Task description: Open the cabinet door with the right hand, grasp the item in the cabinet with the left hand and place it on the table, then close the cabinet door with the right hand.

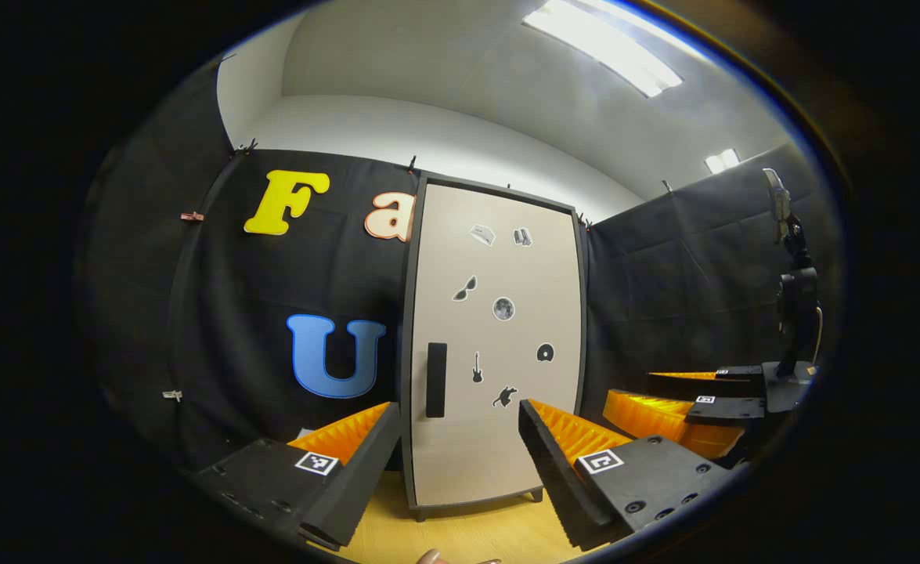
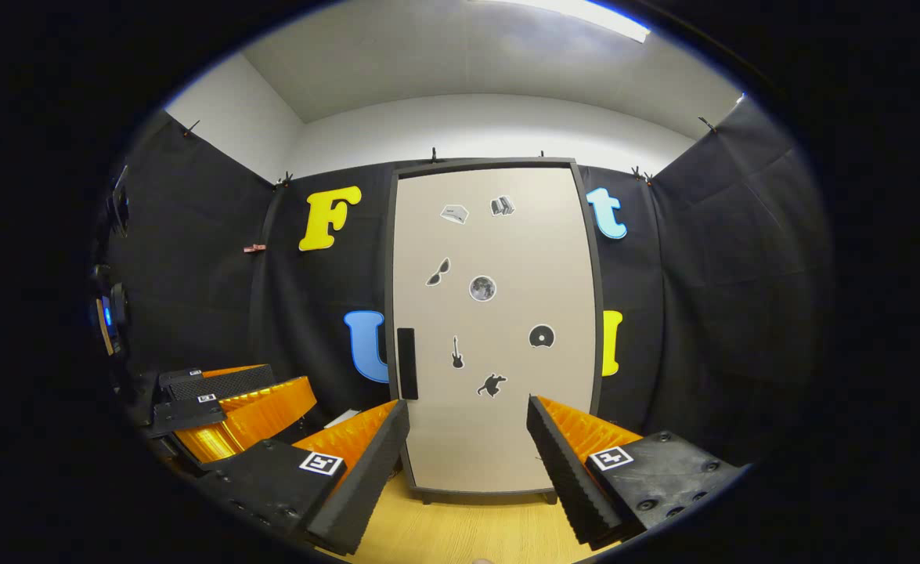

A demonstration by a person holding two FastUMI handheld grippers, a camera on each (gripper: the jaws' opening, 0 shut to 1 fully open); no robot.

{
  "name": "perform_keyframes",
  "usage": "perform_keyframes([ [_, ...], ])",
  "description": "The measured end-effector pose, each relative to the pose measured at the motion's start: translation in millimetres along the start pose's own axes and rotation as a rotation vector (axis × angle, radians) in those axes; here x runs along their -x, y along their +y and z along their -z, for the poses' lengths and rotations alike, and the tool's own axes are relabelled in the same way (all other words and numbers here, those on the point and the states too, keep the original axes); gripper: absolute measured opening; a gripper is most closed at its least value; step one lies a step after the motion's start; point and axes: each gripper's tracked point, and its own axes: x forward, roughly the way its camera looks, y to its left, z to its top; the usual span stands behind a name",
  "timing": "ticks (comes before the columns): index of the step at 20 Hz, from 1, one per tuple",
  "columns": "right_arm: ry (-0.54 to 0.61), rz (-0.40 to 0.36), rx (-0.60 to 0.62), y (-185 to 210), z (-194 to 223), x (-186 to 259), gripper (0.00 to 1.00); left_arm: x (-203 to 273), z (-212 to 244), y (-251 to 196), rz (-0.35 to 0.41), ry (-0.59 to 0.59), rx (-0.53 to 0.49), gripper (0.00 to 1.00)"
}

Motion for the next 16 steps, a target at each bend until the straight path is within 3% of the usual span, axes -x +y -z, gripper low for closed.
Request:
perform_keyframes([
  [13, 0.018, -0.008, -0.007, 9.2, 4.9, -9.0, 0.98, 6.1, -4.9, 6.4, 0.011, -0.032, -0.026, 0.95],
  [16, 0.015, -0.007, 0.0, 14.1, 4.6, -13.8, 0.98, 12.3, -10.1, 19.2, -0.018, -0.054, -0.035, 0.95],
])
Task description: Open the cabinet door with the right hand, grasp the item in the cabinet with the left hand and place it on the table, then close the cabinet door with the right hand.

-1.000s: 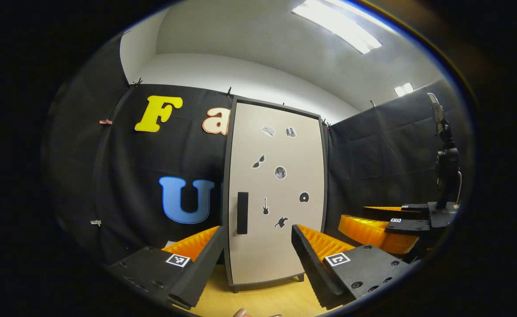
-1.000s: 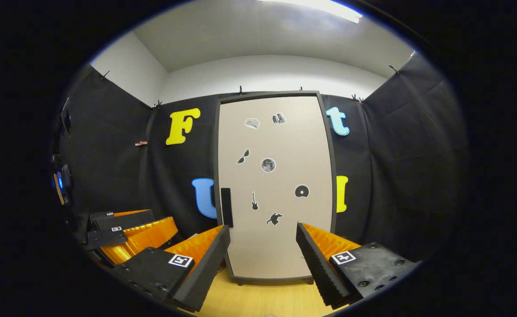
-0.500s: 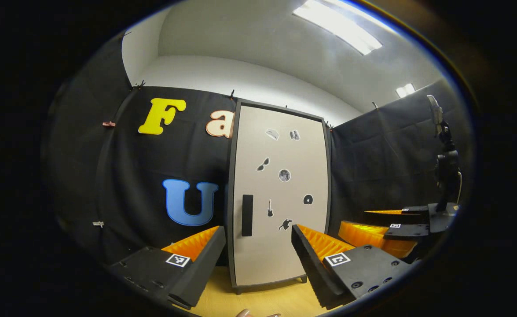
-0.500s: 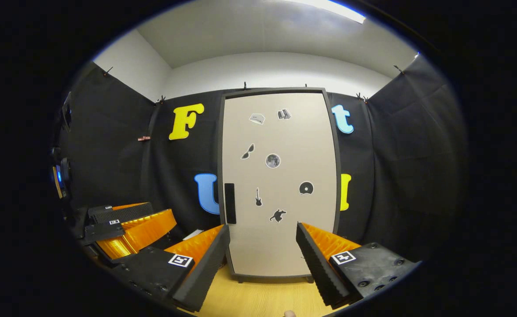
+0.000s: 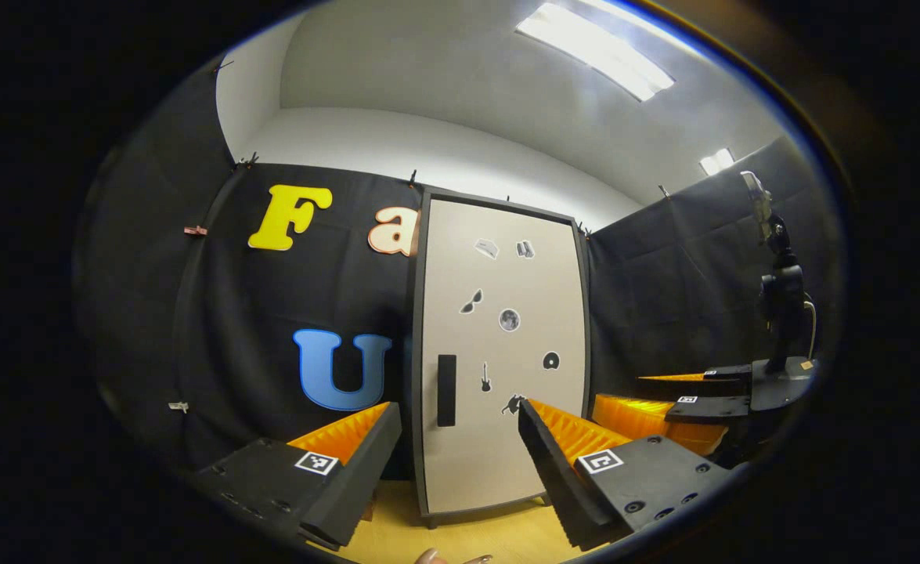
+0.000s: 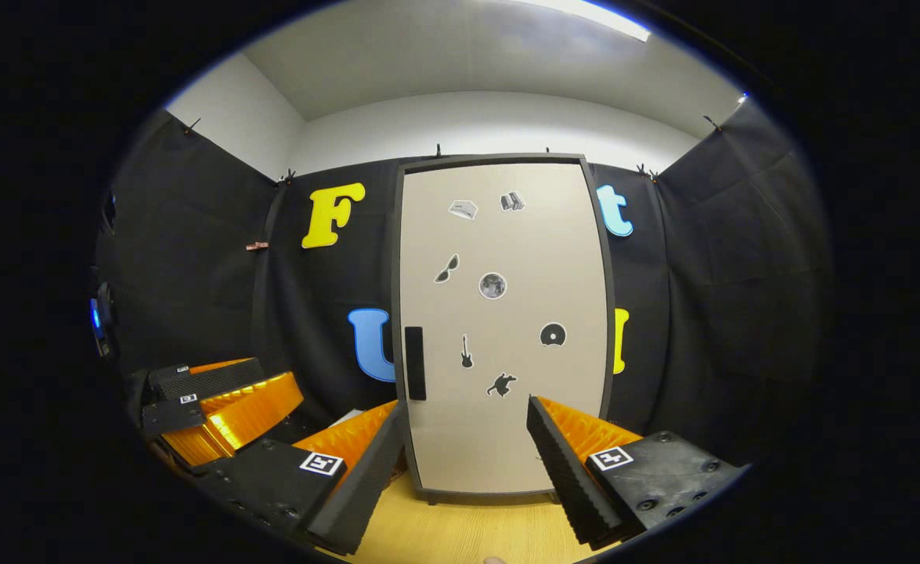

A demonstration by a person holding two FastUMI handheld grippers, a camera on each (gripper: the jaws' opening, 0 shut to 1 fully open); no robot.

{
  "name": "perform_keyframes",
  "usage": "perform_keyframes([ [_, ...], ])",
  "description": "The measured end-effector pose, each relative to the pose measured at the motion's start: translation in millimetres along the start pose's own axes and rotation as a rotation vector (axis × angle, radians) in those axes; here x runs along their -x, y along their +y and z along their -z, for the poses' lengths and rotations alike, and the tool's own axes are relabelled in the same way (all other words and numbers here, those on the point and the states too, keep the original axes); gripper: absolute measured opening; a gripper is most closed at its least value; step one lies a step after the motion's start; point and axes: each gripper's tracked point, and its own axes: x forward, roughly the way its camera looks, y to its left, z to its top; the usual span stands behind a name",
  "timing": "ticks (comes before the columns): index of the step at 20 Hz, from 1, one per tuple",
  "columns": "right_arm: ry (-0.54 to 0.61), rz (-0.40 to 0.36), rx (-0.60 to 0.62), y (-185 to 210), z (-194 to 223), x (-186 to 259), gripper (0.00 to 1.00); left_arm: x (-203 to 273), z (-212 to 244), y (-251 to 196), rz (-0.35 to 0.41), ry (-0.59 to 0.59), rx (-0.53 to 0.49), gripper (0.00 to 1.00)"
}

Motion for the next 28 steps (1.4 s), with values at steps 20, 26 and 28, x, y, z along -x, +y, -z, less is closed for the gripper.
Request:
perform_keyframes([
  [20, -0.015, -0.055, -0.001, 63.5, 14.2, -103.9, 0.98, 28.6, 15.2, 51.4, -0.039, 0.055, -0.016, 0.95],
  [26, -0.013, -0.04, -0.041, 74.1, 25.0, -157.2, 0.97, 31.3, 26.5, 62.5, -0.049, 0.08, 0.013, 0.95],
  [28, -0.013, -0.036, -0.025, 76.9, 30.8, -175.9, 0.97, 32.0, 28.8, 66.4, -0.055, 0.086, 0.014, 0.95],
])
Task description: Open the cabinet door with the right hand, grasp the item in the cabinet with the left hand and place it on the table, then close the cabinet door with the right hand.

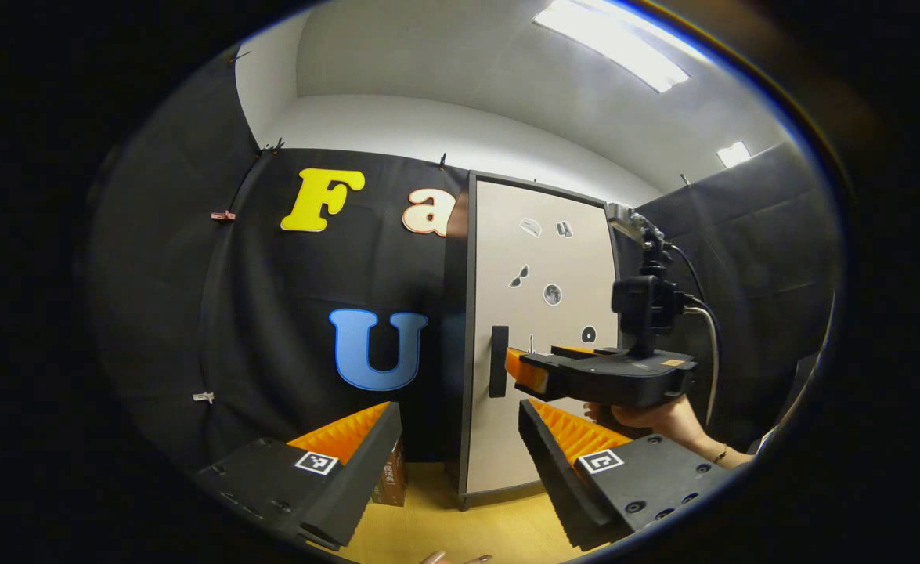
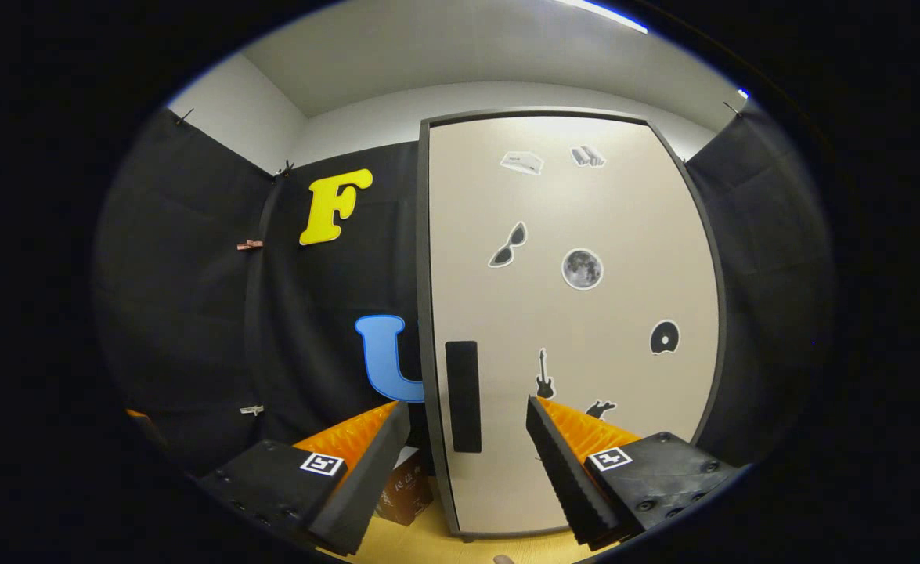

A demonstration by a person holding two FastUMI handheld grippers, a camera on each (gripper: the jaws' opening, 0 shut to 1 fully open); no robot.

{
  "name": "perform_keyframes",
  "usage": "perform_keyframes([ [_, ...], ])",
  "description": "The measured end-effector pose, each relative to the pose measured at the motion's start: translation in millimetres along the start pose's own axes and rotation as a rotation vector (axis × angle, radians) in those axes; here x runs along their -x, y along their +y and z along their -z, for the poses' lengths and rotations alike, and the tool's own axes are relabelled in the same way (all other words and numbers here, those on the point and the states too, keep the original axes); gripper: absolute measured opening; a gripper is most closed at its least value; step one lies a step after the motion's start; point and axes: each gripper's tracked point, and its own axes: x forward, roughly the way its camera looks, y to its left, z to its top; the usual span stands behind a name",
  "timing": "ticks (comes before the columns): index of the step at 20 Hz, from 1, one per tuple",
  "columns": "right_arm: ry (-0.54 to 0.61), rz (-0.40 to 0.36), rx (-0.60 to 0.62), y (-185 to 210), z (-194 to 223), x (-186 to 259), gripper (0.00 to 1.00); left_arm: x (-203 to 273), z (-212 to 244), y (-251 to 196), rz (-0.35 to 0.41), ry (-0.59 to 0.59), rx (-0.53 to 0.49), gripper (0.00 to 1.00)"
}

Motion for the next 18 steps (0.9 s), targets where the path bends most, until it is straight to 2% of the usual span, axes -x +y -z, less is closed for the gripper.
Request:
perform_keyframes([
  [5, 0.015, 0.017, 0.014, 4.3, 18.0, -38.6, 0.97, -1.0, 4.4, 12.1, -0.03, 0.001, -0.011, 0.95],
  [11, 0.01, 0.073, 0.065, -1.2, 28.3, -69.0, 0.9, -1.5, 13.8, 16.5, -0.037, 0.029, -0.003, 0.95],
  [12, 0.018, 0.079, 0.054, -1.4, 31.1, -72.4, 0.83, -0.5, 15.0, 17.5, -0.039, 0.035, 0.0, 0.96],
  [15, 0.042, 0.124, 0.046, -7.6, 39.5, -81.2, 0.69, 1.8, 17.7, 20.2, -0.049, 0.045, 0.004, 0.96],
  [17, 0.047, 0.121, 0.031, -0.5, 42.9, -85.1, 0.54, 5.0, 17.2, 22.7, -0.056, 0.046, 0.0, 0.95],
  [18, 0.035, 0.138, 0.05, -2.1, 40.8, -83.4, 0.39, 6.9, 15.9, 24.3, -0.06, 0.045, -0.002, 0.95],
])
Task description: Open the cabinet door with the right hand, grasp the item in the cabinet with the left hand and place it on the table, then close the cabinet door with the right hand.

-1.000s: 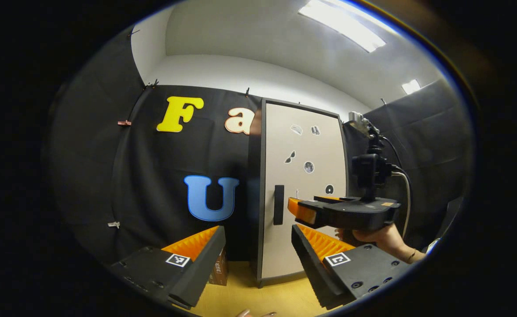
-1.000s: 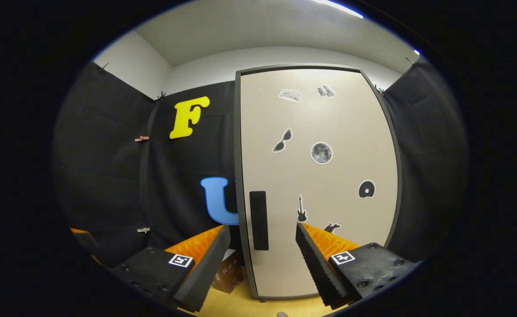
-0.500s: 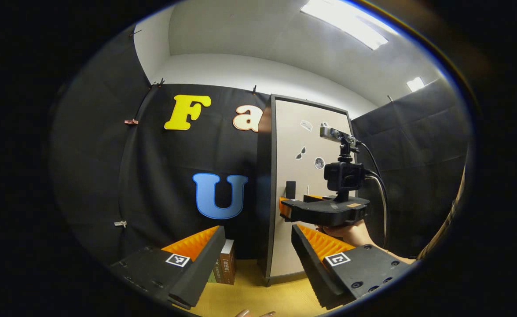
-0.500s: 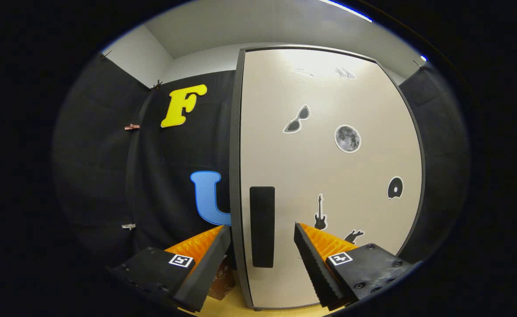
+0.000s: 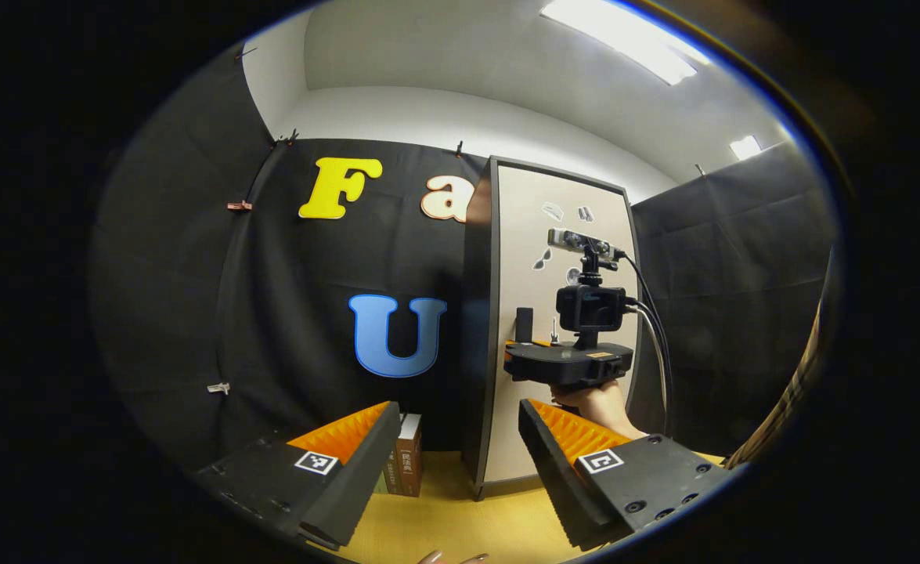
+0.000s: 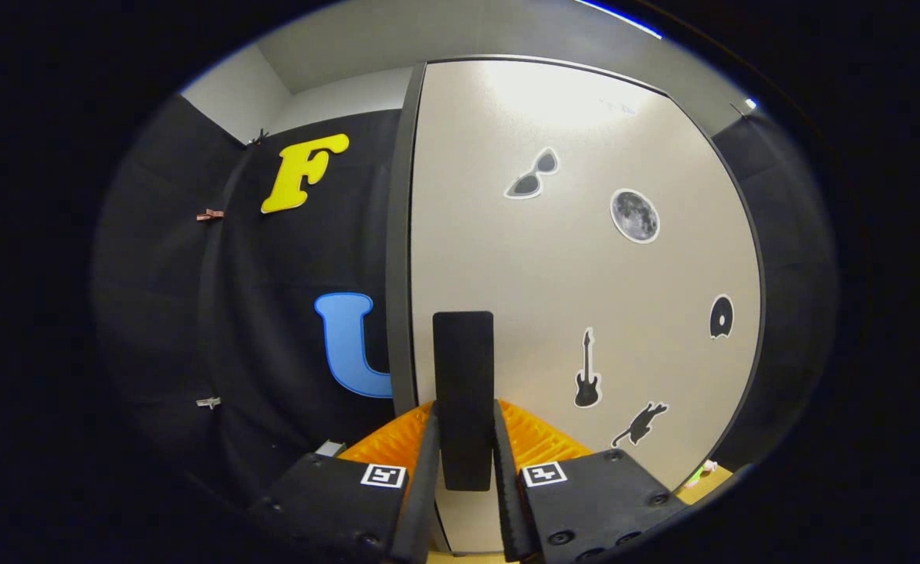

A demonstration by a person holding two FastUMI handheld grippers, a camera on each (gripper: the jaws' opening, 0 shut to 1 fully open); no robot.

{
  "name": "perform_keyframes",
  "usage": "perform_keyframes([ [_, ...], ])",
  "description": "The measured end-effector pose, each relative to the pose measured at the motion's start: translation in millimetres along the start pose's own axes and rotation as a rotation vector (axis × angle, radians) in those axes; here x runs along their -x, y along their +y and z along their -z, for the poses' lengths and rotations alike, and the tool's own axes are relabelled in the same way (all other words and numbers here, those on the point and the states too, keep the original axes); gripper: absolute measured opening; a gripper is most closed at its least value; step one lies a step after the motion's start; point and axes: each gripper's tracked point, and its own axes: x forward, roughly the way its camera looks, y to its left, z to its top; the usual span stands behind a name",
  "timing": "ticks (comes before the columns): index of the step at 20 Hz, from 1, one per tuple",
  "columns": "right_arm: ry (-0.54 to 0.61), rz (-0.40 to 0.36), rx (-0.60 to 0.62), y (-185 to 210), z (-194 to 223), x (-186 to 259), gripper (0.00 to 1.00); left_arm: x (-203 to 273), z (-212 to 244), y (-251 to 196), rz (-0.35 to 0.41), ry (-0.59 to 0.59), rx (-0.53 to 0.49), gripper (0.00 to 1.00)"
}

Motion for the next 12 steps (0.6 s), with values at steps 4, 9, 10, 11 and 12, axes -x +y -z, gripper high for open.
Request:
perform_keyframes([
  [4, -0.003, 0.044, 0.018, -0.6, 0.9, 1.5, 0.27, 9.7, 2.1, 0.3, -0.005, 0.0, 0.015, 0.95],
  [9, 0.017, 0.043, 0.019, -1.5, 1.8, 4.6, 0.17, 27.8, -0.1, 7.6, -0.02, -0.004, 0.026, 0.95],
  [10, 0.014, 0.037, 0.019, -1.5, 0.4, 6.4, 0.17, 31.6, -0.9, 10.4, -0.027, -0.006, 0.024, 0.95],
  [11, 0.014, 0.032, 0.017, -1.3, -0.7, 9.2, 0.17, 34.4, -0.5, 12.5, -0.033, -0.007, 0.023, 0.95],
  [12, 0.02, 0.02, 0.016, -1.0, -0.2, 12.5, 0.13, 36.1, -0.2, 13.4, -0.035, -0.003, 0.025, 0.95],
])
